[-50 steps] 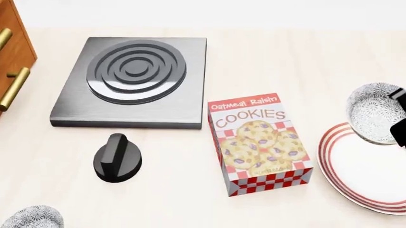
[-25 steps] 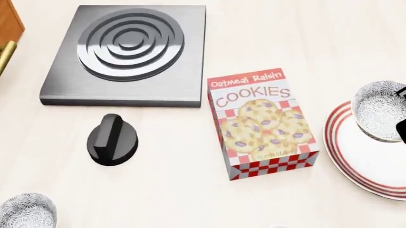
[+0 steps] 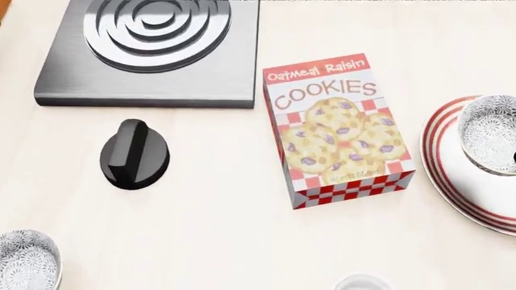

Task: Pick the akita bowl from table center and place it on the plate.

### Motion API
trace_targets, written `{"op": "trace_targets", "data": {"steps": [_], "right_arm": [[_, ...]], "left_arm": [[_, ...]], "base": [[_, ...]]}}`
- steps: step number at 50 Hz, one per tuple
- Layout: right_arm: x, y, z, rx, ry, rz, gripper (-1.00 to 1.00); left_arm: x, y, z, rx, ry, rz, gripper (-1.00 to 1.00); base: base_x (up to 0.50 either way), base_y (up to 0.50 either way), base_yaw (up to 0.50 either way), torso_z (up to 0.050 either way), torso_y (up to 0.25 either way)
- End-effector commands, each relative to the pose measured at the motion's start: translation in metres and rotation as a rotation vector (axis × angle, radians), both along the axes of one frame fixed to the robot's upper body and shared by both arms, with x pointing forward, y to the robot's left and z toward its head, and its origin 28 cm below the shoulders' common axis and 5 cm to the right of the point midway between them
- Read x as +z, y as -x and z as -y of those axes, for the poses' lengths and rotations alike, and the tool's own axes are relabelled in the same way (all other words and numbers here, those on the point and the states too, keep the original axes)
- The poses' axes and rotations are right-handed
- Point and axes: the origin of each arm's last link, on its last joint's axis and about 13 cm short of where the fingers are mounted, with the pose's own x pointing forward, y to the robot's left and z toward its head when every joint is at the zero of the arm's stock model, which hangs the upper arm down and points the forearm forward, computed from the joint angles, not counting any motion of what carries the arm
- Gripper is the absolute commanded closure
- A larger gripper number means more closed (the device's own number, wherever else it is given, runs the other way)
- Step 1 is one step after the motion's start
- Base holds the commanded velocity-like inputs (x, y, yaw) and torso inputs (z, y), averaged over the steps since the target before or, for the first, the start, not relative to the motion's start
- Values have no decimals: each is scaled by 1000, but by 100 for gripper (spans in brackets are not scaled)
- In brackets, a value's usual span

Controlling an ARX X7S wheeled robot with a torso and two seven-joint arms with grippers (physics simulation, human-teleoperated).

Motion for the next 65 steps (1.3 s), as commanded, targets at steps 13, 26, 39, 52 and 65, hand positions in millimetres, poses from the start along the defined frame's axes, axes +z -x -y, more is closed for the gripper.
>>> {"op": "trace_targets", "data": {"steps": [13,26,39,52,65], "right_arm": [[12,-1,6,-25,-18,58,100],[6,-16,15,-54,-44,36,100],[-12,-28,26,-102,-77,-8,100],[-25,-30,23,-69,-51,-6,-100],[-10,11,26,-511,-129,389,-100]], "left_arm": [[-1,-1,0,11,4,-10,-100],[0,-1,-1,14,8,-8,-100],[0,2,-2,16,10,-2,-100],[1,3,-2,15,8,0,-100],[4,5,-4,24,11,9,-100]], "base": [[0,0,0,0,-71],[0,0,0,0,0],[0,0,0,0,0],[0,0,0,0,0],[0,0,0,0,0]]}}
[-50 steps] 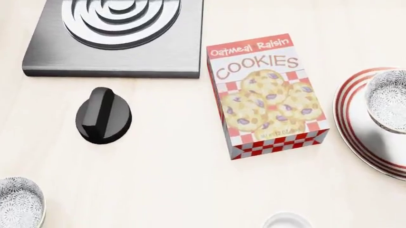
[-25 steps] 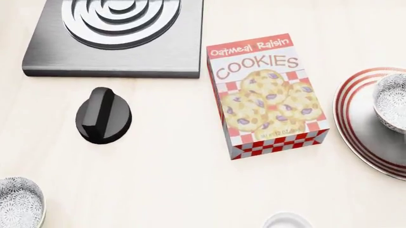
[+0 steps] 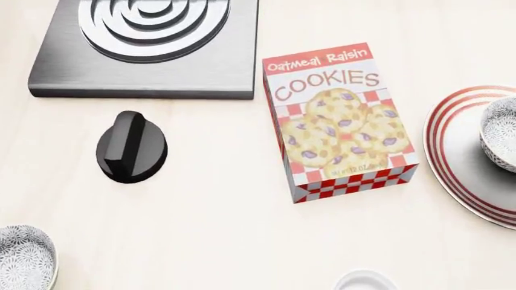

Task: Pick the akita bowl from table center and place it on the plate.

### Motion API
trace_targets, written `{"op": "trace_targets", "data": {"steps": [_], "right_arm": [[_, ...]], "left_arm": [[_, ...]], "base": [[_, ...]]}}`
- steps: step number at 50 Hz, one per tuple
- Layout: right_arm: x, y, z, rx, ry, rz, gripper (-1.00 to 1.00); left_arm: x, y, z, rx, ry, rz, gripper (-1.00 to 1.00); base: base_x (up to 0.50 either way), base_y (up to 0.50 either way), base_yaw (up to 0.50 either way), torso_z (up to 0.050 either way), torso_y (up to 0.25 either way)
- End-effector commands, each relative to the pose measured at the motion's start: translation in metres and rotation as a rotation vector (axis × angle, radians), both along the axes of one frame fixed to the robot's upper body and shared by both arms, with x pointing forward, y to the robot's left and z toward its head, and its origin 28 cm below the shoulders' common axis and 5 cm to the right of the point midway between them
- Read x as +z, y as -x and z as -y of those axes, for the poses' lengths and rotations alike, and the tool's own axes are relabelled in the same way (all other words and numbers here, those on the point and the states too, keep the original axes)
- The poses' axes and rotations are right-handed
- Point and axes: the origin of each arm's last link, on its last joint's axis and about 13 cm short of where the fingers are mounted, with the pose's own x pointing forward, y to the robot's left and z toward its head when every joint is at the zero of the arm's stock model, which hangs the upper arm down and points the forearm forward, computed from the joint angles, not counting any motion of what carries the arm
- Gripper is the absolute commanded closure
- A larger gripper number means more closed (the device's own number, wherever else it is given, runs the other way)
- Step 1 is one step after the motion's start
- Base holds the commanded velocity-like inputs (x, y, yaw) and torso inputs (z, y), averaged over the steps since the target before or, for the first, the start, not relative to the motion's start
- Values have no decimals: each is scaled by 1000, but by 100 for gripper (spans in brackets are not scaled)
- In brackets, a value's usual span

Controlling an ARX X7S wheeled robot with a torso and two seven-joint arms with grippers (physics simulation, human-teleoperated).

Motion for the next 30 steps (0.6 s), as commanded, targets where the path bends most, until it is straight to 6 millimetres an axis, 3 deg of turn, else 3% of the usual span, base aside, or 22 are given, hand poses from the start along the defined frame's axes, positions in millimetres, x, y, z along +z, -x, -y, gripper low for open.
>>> {"op": "trace_targets", "data": {"steps": [1,8,17,26,30], "right_arm": [[7,35,4,-301,-17,229,-100],[29,58,-5,-417,98,376,-100],[67,85,-32,-380,293,501,-100],[94,114,-78,-308,655,591,-100],[100,125,-95,-252,713,632,-100]], "left_arm": [[2,1,-2,8,3,7,-100],[3,2,-2,8,2,8,-100],[5,4,0,9,-2,12,-100],[5,5,0,7,-7,18,-100],[6,6,0,7,-8,21,-100]], "base": [[0,0,0,0,0],[0,0,0,0,0],[0,0,0,0,0],[0,0,0,0,0],[0,0,0,0,0]]}}
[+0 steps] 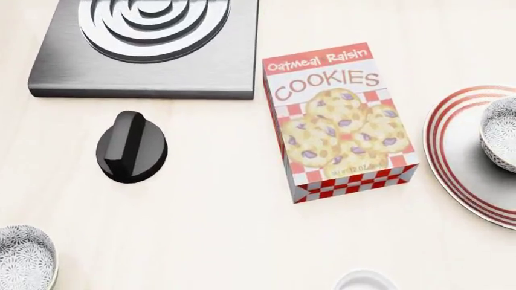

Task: Pick the akita bowl from table center and place it on the plate.

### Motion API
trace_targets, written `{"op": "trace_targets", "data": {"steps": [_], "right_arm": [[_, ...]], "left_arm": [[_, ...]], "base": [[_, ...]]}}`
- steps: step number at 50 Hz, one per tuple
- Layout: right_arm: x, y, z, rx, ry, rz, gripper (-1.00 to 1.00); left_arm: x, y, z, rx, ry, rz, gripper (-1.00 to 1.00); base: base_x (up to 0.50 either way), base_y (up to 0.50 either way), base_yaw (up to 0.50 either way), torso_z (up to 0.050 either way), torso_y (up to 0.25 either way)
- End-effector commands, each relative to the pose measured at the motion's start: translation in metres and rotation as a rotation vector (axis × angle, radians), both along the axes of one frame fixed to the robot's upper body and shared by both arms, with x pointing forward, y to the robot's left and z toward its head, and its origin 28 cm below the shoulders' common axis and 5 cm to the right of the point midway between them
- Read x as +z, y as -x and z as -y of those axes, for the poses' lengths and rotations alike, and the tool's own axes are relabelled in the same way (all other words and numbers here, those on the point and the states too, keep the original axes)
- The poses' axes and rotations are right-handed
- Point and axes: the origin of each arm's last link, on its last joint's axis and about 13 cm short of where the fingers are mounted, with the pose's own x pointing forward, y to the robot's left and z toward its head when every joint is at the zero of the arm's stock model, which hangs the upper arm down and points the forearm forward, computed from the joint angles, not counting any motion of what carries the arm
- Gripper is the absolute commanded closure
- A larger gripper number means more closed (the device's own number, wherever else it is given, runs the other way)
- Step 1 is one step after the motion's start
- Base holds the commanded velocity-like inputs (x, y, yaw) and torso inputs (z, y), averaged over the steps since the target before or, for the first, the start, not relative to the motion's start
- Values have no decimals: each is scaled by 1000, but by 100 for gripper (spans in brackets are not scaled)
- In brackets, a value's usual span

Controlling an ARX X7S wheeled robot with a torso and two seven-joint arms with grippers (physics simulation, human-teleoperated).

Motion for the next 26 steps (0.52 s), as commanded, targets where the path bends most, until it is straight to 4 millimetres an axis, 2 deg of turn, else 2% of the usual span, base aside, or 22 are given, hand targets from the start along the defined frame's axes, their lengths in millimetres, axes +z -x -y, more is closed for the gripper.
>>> {"op": "trace_targets", "data": {"steps": [1,5,10,18,26], "right_arm": [[21,40,-54,25,322,92,-100],[25,51,-70,42,412,123,-100],[27,57,-76,76,433,134,-100],[16,39,-69,138,399,44,-100],[11,32,-69,177,408,1,-100]], "left_arm": [[1,2,0,-1,-3,7,-100],[2,2,-1,2,0,9,-100],[2,2,0,0,1,12,-100],[2,1,0,1,2,13,-100],[2,0,1,0,0,11,-100]], "base": [[0,0,0,0,0],[0,0,0,0,0],[0,0,0,0,0],[0,0,0,0,0],[0,0,0,0,0]]}}
